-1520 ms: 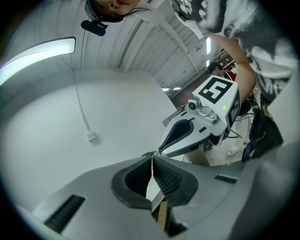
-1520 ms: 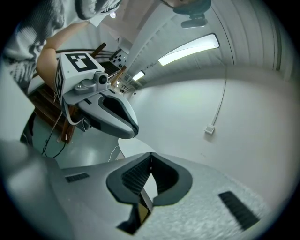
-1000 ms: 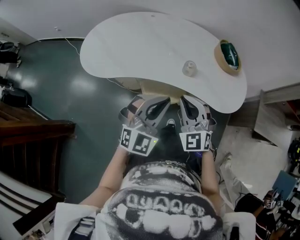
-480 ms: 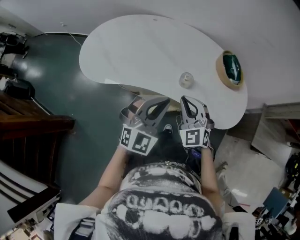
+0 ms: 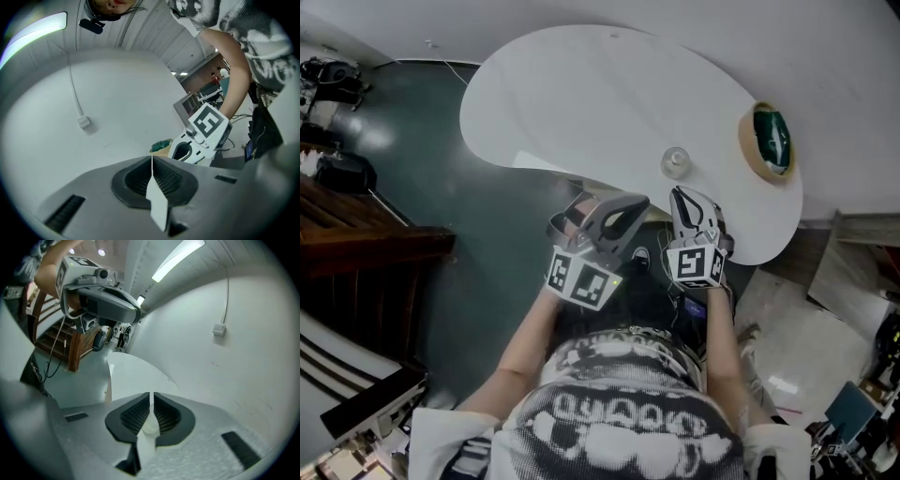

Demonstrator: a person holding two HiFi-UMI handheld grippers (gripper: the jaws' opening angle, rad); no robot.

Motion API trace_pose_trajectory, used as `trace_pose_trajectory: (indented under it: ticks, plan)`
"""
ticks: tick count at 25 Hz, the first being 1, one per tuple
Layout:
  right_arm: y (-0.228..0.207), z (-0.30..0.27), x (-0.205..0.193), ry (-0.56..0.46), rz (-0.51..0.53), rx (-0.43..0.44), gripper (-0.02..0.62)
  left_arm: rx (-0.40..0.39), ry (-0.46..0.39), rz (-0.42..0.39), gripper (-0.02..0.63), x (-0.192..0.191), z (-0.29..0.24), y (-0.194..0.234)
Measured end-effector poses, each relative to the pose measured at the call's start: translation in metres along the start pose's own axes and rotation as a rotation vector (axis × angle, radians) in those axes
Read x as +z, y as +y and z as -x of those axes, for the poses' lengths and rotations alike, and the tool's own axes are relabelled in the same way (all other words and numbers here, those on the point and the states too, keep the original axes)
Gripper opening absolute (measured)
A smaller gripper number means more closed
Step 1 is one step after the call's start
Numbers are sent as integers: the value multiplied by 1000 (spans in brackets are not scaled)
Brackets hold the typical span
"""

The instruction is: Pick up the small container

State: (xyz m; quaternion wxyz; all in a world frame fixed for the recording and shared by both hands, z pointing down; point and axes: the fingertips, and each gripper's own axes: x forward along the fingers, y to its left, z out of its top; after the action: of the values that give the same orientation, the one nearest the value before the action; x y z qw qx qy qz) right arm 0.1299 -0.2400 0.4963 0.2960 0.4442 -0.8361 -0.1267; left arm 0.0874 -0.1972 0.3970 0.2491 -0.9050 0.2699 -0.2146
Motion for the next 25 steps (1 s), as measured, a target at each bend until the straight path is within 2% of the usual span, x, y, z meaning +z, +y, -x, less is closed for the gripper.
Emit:
trace_pose_trajectory:
  ticks: [7, 12, 18, 22, 25]
  plan:
    - [-1, -15, -15, 49, -31, -27, 43, -82, -26, -37, 6, -7, -5, -2]
    - [1, -31, -34, 103, -51, -28, 91, -127, -39, -62, 6, -15, -13, -4]
    - [-2, -52, -59, 157, -122, -47, 185, -162, -47, -77, 6, -24, -18, -8]
    - [-8, -66, -74, 182, -191, -57, 278, -185, -40, -87, 6, -32, -23, -13]
    - [-13, -75, -80, 188, -226, -58, 302, -195, -35, -92, 6, -37, -28, -13]
